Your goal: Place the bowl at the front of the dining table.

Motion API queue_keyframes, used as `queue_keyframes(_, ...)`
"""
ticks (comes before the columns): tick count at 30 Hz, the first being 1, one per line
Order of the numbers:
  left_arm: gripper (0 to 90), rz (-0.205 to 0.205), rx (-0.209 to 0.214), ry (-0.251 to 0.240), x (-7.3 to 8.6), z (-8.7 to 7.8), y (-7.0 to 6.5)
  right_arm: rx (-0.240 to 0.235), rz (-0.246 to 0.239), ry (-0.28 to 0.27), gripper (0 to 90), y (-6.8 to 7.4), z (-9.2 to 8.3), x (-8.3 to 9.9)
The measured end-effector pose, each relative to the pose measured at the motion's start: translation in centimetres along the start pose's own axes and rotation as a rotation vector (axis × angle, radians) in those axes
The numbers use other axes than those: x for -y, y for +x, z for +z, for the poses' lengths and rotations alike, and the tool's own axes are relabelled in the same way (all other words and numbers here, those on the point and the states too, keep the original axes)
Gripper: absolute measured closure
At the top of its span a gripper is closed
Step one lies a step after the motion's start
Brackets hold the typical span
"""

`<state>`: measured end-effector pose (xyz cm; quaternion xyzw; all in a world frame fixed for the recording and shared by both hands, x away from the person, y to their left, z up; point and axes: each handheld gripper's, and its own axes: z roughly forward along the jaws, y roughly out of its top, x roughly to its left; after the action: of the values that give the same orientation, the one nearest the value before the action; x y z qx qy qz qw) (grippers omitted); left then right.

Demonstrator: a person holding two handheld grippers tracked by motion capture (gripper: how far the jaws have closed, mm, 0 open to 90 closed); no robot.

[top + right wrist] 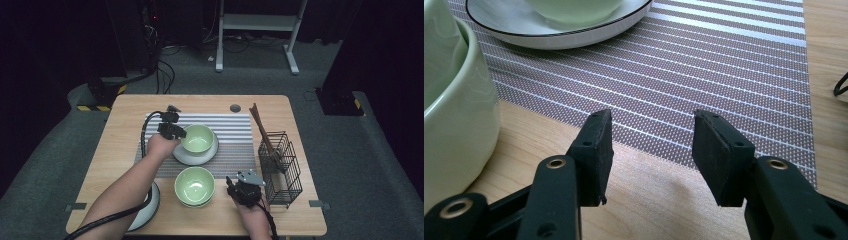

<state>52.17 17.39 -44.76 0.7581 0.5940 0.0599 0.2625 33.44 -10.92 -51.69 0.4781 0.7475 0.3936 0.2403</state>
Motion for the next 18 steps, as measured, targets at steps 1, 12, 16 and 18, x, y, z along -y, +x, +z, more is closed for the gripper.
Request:
queue_keyframes(1, 83.9, 0.000, 0.000, 0.001, 0.00, -0.01, 0.02, 0.000, 0.003, 0.001, 50.5, 0.01, 0.01, 0.01)
queue_keyframes(12, 83.9, 0.011, -0.019, 0.003, 0.16, -0.22, 0.25, 0.001, -0.004, 0.003, 50.5, 0.01, 0.09, 0.03)
queue_keyframes(16, 83.6, 0.016, -0.024, 0.004, 0.21, -0.22, 0.14, 0.001, -0.003, 0.002, 50.5, 0.05, 0.03, 0.01)
queue_keyframes(18, 81.1, 0.017, -0.020, 0.009, 0.25, -0.10, 0.08, 0.000, -0.005, 0.002, 50.4, 0.04, 0.05, 0.01)
